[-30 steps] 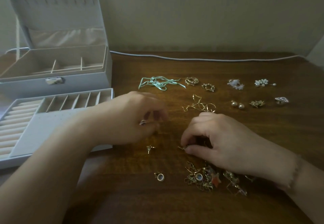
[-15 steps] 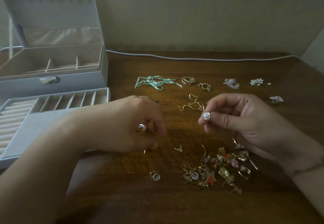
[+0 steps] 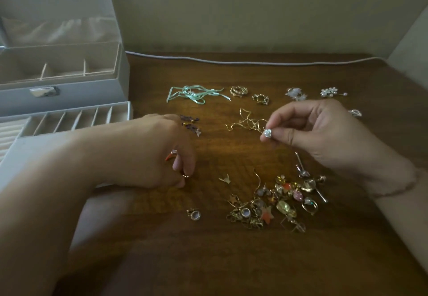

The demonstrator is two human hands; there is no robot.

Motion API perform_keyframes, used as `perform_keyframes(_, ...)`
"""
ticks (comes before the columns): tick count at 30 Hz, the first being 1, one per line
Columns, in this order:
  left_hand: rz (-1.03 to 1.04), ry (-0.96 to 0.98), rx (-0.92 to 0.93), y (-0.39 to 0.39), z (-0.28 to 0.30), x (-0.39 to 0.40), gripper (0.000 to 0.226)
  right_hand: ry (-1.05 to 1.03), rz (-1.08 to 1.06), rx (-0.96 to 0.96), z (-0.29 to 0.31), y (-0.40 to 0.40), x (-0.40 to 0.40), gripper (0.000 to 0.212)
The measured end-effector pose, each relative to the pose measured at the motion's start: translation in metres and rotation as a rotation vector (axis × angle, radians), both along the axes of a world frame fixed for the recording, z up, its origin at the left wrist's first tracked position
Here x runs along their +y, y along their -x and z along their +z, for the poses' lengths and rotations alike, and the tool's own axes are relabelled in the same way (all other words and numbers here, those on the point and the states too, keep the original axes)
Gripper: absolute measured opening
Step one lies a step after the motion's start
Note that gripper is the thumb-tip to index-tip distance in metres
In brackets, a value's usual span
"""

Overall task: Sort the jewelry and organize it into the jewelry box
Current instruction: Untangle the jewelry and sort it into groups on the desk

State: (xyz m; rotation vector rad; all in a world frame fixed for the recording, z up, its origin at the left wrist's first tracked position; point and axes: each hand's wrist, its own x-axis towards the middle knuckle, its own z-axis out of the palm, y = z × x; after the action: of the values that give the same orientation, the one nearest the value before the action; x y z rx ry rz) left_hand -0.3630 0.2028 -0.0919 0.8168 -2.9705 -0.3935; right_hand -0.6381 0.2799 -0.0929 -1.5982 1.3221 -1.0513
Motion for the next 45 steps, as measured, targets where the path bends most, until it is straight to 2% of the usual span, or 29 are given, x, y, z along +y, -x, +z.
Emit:
perform_keyframes(3, -0.037, -0.011, 0.010, 0.005, -0.003, 0.002, 0.023, 0.102, -0.049, 0.281, 0.000, 0.007, -0.001, 0.014)
perform_keyframes(6, -0.052, -0.015, 0.044, 0.010, -0.004, 0.006, 0.027, 0.153, -0.003, 0.388, 0.004, 0.016, 0.001, 0.015)
perform_keyframes(9, -0.064, 0.078, 0.206, 0.023, -0.003, 0.015, 0.020, 0.169, 0.061, 0.449, 0.007, 0.018, 0.005, 0.012)
perform_keyframes(12, -0.047, 0.166, 0.323, 0.040, -0.007, 0.024, 0.023, 0.183, 0.156, 0.694, 0.005, 0.018, 0.007, 0.016)
perform_keyframes(14, -0.043, 0.187, 0.338, 0.046, -0.012, 0.026, 0.021, 0.183, 0.186, 0.777, 0.003, 0.019, 0.006, 0.013)
perform_keyframes(19, -0.131, 0.141, 0.242, 0.046, -0.021, 0.022, 0.021, 0.186, 0.264, 0.823, 0.002, 0.021, 0.004, 0.013)
perform_keyframes(22, -0.144, 0.120, 0.242, 0.047, -0.025, 0.021, 0.022, 0.208, 0.211, 0.680, 0.016, 0.036, 0.007, 0.018)
perform_keyframes(24, -0.143, 0.090, 0.258, 0.048, -0.025, 0.022, 0.022, 0.186, 0.181, 0.656, 0.025, 0.052, 0.009, 0.018)
perform_keyframes(28, -0.133, 0.054, 0.276, 0.049, -0.024, 0.022, 0.023, -0.114, 0.305, 0.801, 0.030, 0.073, 0.012, 0.017)
perform_keyframes(34, 0.047, 0.036, 0.429, 0.065, -0.020, 0.035, 0.020, -0.290, 0.364, 0.815, 0.023, 0.065, 0.010, 0.014)
perform_keyframes(39, -0.042, 0.013, 0.386, 0.088, -0.021, 0.042, 0.031, -0.237, 0.325, 0.931, 0.018, 0.064, 0.008, 0.013)
perform_keyframes(45, -0.047, -0.013, 0.327, 0.100, -0.024, 0.036, 0.023, -0.126, 0.216, 0.864, 0.022, 0.073, 0.006, 0.010)
